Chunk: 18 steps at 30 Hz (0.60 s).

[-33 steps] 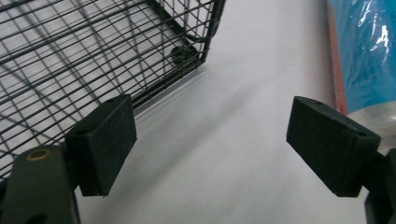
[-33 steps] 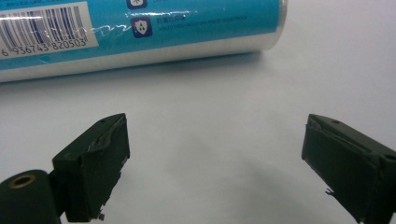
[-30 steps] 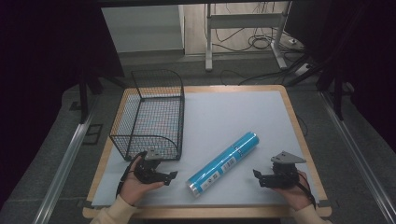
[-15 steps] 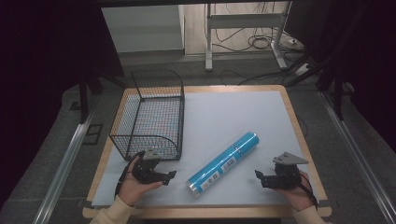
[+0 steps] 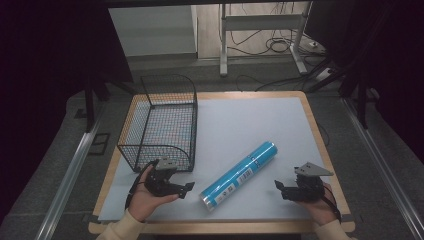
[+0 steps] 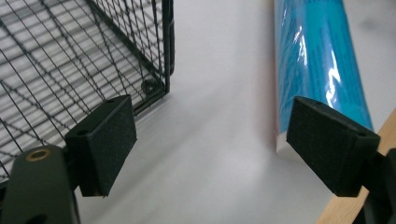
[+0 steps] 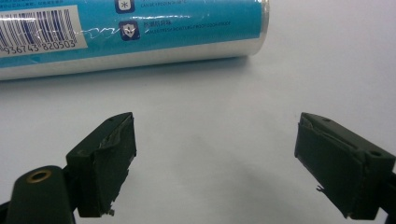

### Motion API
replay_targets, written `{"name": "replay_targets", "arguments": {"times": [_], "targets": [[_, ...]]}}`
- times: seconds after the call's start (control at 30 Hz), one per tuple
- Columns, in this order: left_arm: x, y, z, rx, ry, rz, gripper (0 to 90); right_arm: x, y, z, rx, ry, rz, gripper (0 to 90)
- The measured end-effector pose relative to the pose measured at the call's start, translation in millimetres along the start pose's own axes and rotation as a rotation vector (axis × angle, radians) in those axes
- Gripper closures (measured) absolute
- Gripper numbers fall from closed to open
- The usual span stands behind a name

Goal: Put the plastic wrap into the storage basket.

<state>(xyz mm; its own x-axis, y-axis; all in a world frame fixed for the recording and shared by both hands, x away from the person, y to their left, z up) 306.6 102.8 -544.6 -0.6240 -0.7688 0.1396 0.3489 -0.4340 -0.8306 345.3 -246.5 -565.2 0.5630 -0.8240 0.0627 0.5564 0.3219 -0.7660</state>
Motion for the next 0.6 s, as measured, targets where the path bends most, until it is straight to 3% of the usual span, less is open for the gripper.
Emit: {"name": "replay_targets", "arguments": {"times": [0.6], "targets": [[18.7,-7.1,25.8,0.003,0.058,-0.029,16.4,1.0,-4.0,-2.4,0.007,-0.002,-0.018,13.5]]}}
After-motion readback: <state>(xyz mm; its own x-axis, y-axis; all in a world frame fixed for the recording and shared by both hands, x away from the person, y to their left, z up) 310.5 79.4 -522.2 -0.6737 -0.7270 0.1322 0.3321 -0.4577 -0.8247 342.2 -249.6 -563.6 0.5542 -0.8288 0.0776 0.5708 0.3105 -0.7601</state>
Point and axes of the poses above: each handheld gripper's, and its own axes: y roughly forward along the jaws, z roughly out of its top, x roughly to its right, the point moved 9 cm from there along y, roughly forward along the jaws, and after that the axes turned 11 degrees about -x, right-handed, at the moved point
